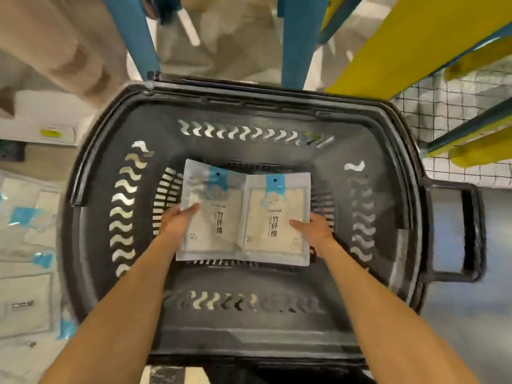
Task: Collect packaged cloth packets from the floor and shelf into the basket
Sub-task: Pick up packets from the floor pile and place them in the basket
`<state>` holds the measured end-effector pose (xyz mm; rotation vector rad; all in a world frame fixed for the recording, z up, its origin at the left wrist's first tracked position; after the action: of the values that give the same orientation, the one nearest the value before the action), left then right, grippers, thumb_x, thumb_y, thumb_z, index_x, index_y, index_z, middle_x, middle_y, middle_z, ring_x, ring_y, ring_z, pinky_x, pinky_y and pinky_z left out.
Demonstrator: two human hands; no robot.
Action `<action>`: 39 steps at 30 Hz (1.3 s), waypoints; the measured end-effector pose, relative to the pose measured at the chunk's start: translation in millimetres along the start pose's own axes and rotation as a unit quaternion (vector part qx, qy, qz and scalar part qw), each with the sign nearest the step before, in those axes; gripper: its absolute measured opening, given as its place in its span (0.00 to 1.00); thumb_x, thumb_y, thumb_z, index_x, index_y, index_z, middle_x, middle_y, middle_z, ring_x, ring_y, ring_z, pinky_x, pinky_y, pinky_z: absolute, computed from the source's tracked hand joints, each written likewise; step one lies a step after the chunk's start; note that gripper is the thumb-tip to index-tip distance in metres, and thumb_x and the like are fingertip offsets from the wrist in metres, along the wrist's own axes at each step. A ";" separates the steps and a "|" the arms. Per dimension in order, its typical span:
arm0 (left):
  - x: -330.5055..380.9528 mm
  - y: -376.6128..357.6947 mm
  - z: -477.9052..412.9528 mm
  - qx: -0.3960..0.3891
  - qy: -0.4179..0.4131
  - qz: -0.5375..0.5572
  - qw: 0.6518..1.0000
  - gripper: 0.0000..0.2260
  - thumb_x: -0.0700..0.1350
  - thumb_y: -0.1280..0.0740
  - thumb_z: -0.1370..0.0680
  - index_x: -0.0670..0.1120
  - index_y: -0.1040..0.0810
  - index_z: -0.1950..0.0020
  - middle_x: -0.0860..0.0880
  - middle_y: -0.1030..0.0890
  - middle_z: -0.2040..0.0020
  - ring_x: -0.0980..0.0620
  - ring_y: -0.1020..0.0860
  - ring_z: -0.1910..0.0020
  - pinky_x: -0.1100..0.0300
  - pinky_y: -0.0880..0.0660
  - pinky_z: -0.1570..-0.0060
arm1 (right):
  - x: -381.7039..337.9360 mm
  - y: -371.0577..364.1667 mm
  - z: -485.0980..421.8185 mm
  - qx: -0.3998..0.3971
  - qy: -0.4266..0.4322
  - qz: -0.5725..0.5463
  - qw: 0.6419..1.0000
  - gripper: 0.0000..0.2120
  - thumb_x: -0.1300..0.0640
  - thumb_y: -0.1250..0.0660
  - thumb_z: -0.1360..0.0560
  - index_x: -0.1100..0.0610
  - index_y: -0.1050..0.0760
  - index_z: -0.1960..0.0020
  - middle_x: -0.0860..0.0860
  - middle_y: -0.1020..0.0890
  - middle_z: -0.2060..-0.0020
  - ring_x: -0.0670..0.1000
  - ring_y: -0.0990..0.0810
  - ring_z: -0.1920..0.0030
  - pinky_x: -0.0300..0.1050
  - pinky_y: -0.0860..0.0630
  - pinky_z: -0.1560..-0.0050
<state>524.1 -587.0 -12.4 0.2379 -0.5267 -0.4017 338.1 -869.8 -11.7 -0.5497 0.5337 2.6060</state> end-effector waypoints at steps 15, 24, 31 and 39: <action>-4.9 -24.7 -76.0 0.055 -0.058 -0.285 0.955 0.15 0.50 0.32 0.19 0.38 0.22 0.46 0.37 0.20 0.42 0.39 0.23 0.42 0.51 0.30 0.46 | 20.3 -16.9 -70.1 0.118 -0.033 0.197 0.973 0.28 0.47 0.28 0.24 0.64 0.30 0.33 0.61 0.22 0.38 0.62 0.22 0.39 0.53 0.24 0.43; 13.7 -14.0 -17.0 0.042 -0.080 -0.298 0.950 0.28 0.56 0.31 0.21 0.40 0.32 0.29 0.40 0.24 0.34 0.38 0.25 0.34 0.47 0.27 0.36 | -6.9 -15.8 -10.0 0.119 -0.017 0.243 0.963 0.29 0.48 0.35 0.20 0.66 0.37 0.29 0.63 0.26 0.35 0.64 0.24 0.36 0.54 0.25 0.40; 69.1 40.6 111.5 0.007 -0.181 -0.394 0.901 0.22 0.49 0.30 0.22 0.40 0.28 0.32 0.35 0.25 0.37 0.33 0.26 0.38 0.41 0.27 0.39 | -103.1 3.4 124.6 0.031 0.148 0.517 0.842 0.24 0.50 0.38 0.19 0.59 0.36 0.27 0.60 0.30 0.33 0.61 0.30 0.33 0.55 0.28 0.37; 177.6 130.1 312.3 0.146 -0.325 -0.450 0.819 0.20 0.49 0.33 0.22 0.42 0.28 0.32 0.39 0.25 0.36 0.36 0.27 0.37 0.40 0.30 0.41 | -274.9 13.7 302.3 0.054 0.353 0.638 0.682 0.27 0.47 0.40 0.19 0.55 0.40 0.23 0.58 0.36 0.27 0.61 0.39 0.27 0.57 0.37 0.30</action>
<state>539.0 -583.4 369.4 0.6646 -1.1517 -1.3656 472.9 -835.1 372.7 -1.6284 1.8750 3.4073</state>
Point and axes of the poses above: each hand's wrist, its own z-axis away from the middle knuckle, its own y-axis out of the back of the hand, x = y × z, the point moved 4 cm from there along -z, towards the middle knuckle
